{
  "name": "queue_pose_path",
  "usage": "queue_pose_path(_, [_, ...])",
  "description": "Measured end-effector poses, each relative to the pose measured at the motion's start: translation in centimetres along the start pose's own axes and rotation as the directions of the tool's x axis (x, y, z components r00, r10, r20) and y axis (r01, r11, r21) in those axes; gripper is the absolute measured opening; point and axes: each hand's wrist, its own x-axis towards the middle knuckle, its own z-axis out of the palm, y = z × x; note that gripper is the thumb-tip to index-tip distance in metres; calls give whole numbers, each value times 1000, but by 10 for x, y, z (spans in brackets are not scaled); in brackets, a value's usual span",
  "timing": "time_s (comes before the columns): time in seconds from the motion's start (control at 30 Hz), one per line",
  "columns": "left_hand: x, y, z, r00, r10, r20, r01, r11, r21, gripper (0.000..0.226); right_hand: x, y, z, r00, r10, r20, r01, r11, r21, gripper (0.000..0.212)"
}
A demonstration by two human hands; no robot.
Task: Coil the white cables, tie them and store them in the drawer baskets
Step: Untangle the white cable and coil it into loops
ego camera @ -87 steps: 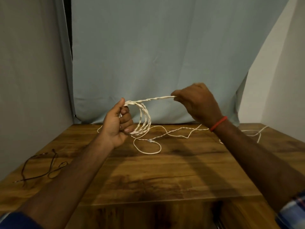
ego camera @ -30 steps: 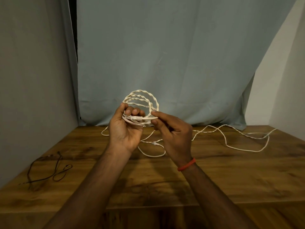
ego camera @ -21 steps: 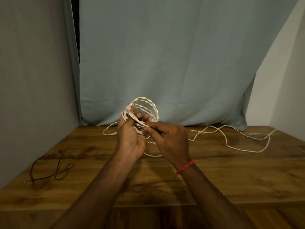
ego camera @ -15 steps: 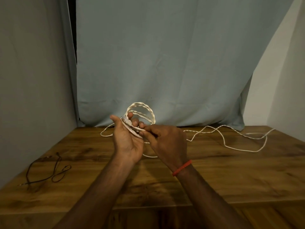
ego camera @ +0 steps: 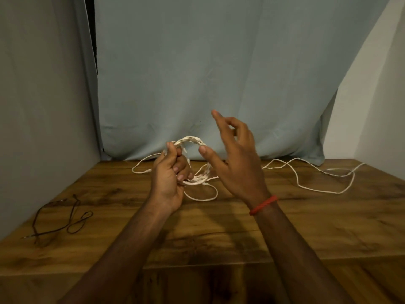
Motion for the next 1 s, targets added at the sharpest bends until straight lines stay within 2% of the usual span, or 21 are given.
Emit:
queue_pose_path(0.07, [-5,-3,2,999,-27,33,26,999,37,34,3,-7,8,973,21,231,0,996,-87,67])
queue_pose_path(0.17, [-10,1,2,986,-145,86,143,989,28,41,1,-7,15,861,160,483,-236,966,102,58])
queue_pose_path(0.23, [-12,8,-2,965,-242,105,242,970,12,52,-5,-2,19,819,199,538,-386,885,261,58])
queue_pose_path(0.33, [-13,16,-6,935,-337,109,337,941,22,70,-15,1,29,850,173,497,-363,876,317,57])
queue_pose_path(0.4, [-12,19,-8,924,-371,95,368,929,49,75,-19,-1,35,857,254,448,-433,827,359,48])
queue_pose_path(0.5, [-11,20,-14,917,-396,59,391,917,80,79,-19,-2,44,765,411,497,-638,593,492,35])
queue_pose_path(0.6, [-11,16,-20,913,-408,-11,407,909,86,80,-16,-6,50,668,411,620,-741,286,608,18])
queue_pose_path(0.63, [-11,14,-21,913,-406,-29,407,910,80,79,-15,-9,51,664,400,632,-740,228,633,13])
queue_pose_path(0.7, [-10,12,-22,908,-413,-74,418,907,55,77,-16,-17,54,670,431,604,-719,176,672,8])
queue_pose_path(0.8, [-8,7,-22,887,-443,-131,449,893,26,76,-22,-25,62,696,527,488,-673,241,699,13])
queue_pose_path(0.93, [-7,0,-25,886,-430,-173,444,894,54,79,-36,-23,77,794,526,305,-576,490,655,29])
queue_pose_path(1.0, [-9,-2,-25,891,-397,-222,427,898,108,80,-42,-16,81,807,516,287,-571,556,605,34])
